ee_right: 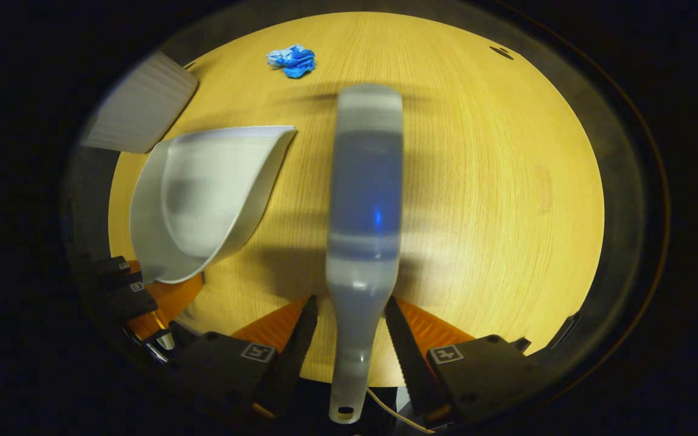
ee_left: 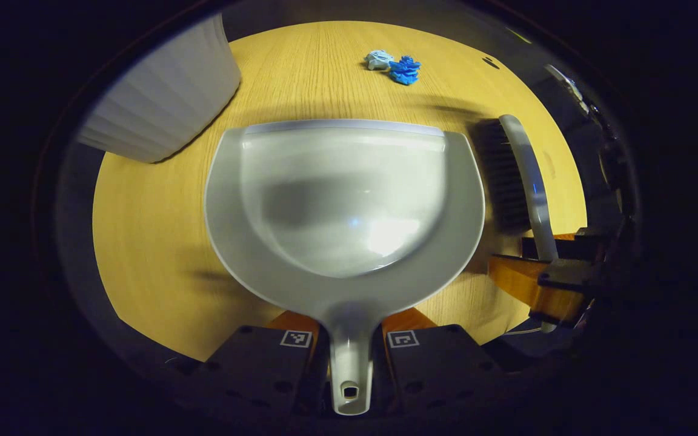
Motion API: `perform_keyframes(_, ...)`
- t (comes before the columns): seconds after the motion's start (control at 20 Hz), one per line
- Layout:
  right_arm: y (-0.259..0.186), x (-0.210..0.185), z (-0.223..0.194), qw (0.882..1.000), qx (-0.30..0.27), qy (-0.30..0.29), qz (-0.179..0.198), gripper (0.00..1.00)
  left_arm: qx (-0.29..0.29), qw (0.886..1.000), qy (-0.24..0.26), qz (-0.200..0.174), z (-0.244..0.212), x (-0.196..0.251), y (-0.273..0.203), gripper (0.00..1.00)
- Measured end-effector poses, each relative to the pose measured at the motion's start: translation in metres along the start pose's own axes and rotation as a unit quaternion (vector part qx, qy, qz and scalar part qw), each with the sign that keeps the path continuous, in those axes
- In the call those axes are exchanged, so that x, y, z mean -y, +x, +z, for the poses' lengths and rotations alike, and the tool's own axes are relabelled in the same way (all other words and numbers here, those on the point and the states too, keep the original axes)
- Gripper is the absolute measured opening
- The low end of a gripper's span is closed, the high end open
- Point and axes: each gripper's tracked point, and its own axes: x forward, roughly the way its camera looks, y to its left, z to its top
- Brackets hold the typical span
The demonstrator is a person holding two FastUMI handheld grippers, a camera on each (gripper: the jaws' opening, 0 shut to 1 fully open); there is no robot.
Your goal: Pick up the small broom and dustpan from the desktop, sweep the trash into the dustpan with the broom, and then empty the trash into the garbage bin.
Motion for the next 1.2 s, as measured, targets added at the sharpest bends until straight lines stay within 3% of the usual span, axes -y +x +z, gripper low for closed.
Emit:
perform_keyframes(0.05,-0.001,-0.001,0.007,1.0,0.0,0.009,0.008,0.7,-0.001,1.0,0.0,-0.001,0.0,0.0,0.0,0.29)
perform_keyframes(0.1,-0.001,0.002,0.011,1.0,-0.004,0.013,0.005,0.55,-0.002,1.0,0.0,-0.002,0.001,0.0,0.0,0.29)
perform_keyframes(0.15,-0.003,0.004,0.013,1.0,-0.005,0.018,0.004,0.5,-0.003,1.0,0.0,-0.002,0.0,0.0,0.0,0.29)
perform_keyframes(0.2,-0.002,0.004,0.022,1.0,0.009,0.026,0.007,0.28,-0.004,1.0,0.0,-0.001,-0.001,0.0,-0.001,0.29)
perform_keyframes(0.25,-0.001,0.004,0.028,0.999,0.024,0.021,0.01,0.32,-0.004,1.0,0.001,-0.001,-0.001,-0.001,-0.001,0.29)
perform_keyframes(0.3,-0.001,0.005,0.029,1.0,0.023,-0.001,0.013,0.22,-0.005,1.0,0.001,0.0,-0.002,-0.001,-0.002,0.29)
perform_keyframes(0.35,-0.003,0.007,0.028,0.999,0.019,-0.026,0.01,0.32,-0.006,1.0,0.002,0.0,-0.002,-0.001,-0.002,0.29)
perform_keyframes(0.4,-0.004,0.012,0.03,0.999,0.019,-0.049,0.002,0.27,-0.007,1.0,0.002,0.0,-0.002,-0.001,-0.002,0.29)
perform_keyframes(0.6,-0.01,0.043,0.067,0.989,0.035,-0.133,-0.051,0.27,-0.013,1.0,0.025,-0.003,-0.001,-0.01,-0.003,0.29)
perform_keyframes(0.75,-0.02,0.055,0.112,0.989,0.047,-0.128,-0.051,0.27,-0.016,0.999,0.051,0.003,-0.002,-0.028,-0.011,0.29)
perform_keyframes(1.0,-0.026,0.071,0.194,0.979,0.056,-0.175,-0.084,0.27,-0.029,0.988,0.149,0.035,0.023,-0.058,-0.017,0.29)
perform_keyframes(1.1,-0.027,0.07,0.23,0.971,0.059,-0.208,-0.098,0.33,-0.036,0.983,0.178,0.04,0.032,-0.066,-0.018,0.29)
perform_keyframes(1.15,-0.026,0.066,0.245,0.968,0.06,-0.221,-0.101,0.27,-0.04,0.98,0.189,0.043,0.036,-0.069,-0.018,0.29)
perform_keyframes(1.2,-0.025,0.06,0.256,0.967,0.056,-0.229,-0.1,0.27,-0.042,0.978,0.2,0.045,0.041,-0.072,-0.017,0.29)
